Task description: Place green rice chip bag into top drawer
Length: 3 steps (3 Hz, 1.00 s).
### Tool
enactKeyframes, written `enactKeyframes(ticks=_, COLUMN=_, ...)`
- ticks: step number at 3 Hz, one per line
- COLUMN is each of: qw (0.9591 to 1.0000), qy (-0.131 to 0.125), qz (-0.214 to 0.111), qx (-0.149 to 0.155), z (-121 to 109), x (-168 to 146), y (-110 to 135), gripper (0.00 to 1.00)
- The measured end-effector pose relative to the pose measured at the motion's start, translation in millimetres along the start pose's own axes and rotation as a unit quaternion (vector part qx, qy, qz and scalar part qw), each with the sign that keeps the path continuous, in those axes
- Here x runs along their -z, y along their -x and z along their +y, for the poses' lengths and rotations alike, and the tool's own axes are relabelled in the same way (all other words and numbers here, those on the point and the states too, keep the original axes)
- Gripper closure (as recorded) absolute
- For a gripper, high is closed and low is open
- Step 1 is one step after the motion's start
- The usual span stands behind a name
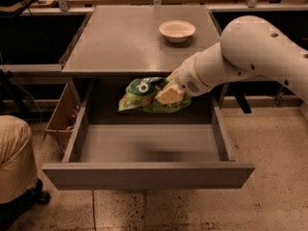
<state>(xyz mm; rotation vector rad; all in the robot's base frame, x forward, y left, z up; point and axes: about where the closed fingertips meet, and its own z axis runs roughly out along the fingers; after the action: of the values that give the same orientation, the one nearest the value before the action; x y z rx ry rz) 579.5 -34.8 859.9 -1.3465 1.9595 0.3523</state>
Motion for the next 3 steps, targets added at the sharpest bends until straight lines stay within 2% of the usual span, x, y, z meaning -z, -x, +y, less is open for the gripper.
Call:
enactKeyframes(ticks=1, qw=0.9998, qy=0.018, qz=0.009, qx=-0.001, z=15.4, x=-17.5, y=-32.2, gripper=1.00)
enactKeyframes(ticks=3, qw=0.9979, qy=0.053, qz=0.027, qx=-0.024, z=37.8, x=-69.4, y=-91.0, gripper=1.00)
